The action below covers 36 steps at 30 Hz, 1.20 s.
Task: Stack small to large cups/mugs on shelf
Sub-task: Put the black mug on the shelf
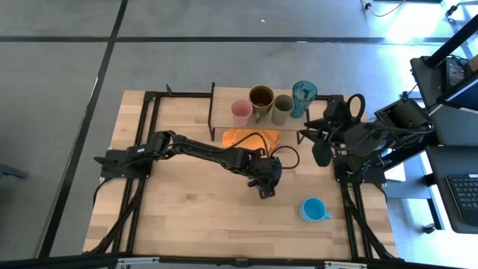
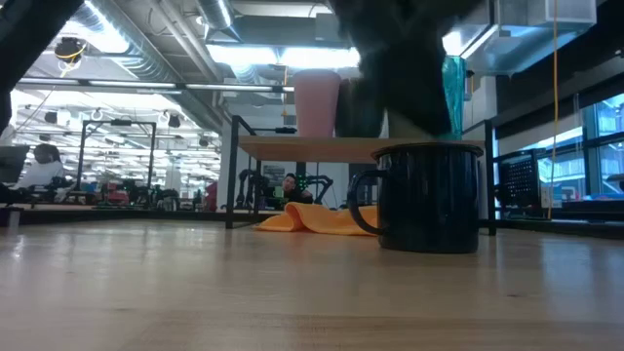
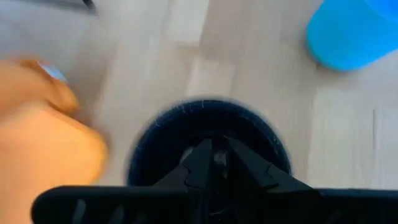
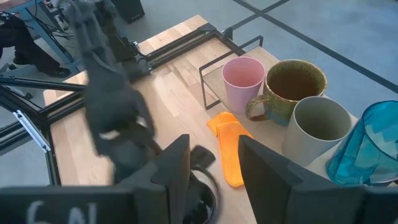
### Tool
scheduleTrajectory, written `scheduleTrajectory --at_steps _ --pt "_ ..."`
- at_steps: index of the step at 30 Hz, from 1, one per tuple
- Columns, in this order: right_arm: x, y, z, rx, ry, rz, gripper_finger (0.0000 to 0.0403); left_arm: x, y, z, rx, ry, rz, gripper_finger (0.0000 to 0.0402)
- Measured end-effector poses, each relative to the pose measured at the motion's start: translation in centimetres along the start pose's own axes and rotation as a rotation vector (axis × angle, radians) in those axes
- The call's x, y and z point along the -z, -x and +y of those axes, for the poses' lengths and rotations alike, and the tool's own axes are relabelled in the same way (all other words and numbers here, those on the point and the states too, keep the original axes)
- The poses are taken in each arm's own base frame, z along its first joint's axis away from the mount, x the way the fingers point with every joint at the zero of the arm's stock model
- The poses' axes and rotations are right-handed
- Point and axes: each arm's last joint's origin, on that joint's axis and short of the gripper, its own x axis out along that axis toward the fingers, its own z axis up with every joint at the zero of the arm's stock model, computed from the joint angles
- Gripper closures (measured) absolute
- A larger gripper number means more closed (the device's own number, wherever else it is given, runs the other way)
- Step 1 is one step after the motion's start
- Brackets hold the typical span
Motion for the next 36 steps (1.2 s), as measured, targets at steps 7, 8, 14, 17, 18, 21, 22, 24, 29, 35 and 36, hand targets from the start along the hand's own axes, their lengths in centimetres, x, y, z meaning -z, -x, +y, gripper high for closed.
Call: scheduleTrajectory --at_steps 7,8,14,17,18,21,22,24,29,35,36 --pt "0.0 0.0 0.0 -0.003 0.0 0.004 0.0264 -0.6 4.9 -0.6 -0.094 -0.137 -0.067 0.0358" --pt "0.0 0.0 0.0 -0.003 0.0 0.005 0.0264 -0.7 5.0 -0.3 -0.092 -0.133 -0.067 0.0355" --pt "0.0 0.0 0.0 0.0 -0.01 0.002 0.0242 -0.5 3.3 2.8 -0.032 -0.03 0.03 0.0315" --pt "0.0 0.0 0.0 -0.005 -0.03 0.008 0.0215 -0.1 2.4 4.5 0.022 0.024 0.1 0.0292" --pt "0.0 0.0 0.0 -0.006 -0.031 0.007 0.0205 -0.1 2.2 4.9 0.023 0.031 0.104 0.0286" --pt "0.0 0.0 0.0 -0.006 -0.032 0.007 0.018 0.1 1.9 5.5 0.012 0.037 0.121 0.0277" --pt "0.0 0.0 0.0 -0.005 -0.031 0.007 0.0173 0.2 1.8 5.6 0.011 0.036 0.126 0.0276" --pt "0.0 0.0 0.0 -0.005 -0.031 0.007 0.0163 0.2 1.7 5.6 0.017 0.035 0.129 0.0276" --pt "0.0 0.0 0.0 -0.005 -0.029 0.007 0.0156 0.3 1.6 5.6 0.018 0.011 0.135 0.0275" --pt "0.0 0.0 0.0 -0.005 -0.029 0.007 0.0155 0.5 0.9 5.5 0.014 0.008 0.146 0.0274" --pt "0.0 0.0 0.0 -0.005 -0.029 0.007 0.0155 0.7 0.7 5.5 0.011 0.006 0.159 0.0274"
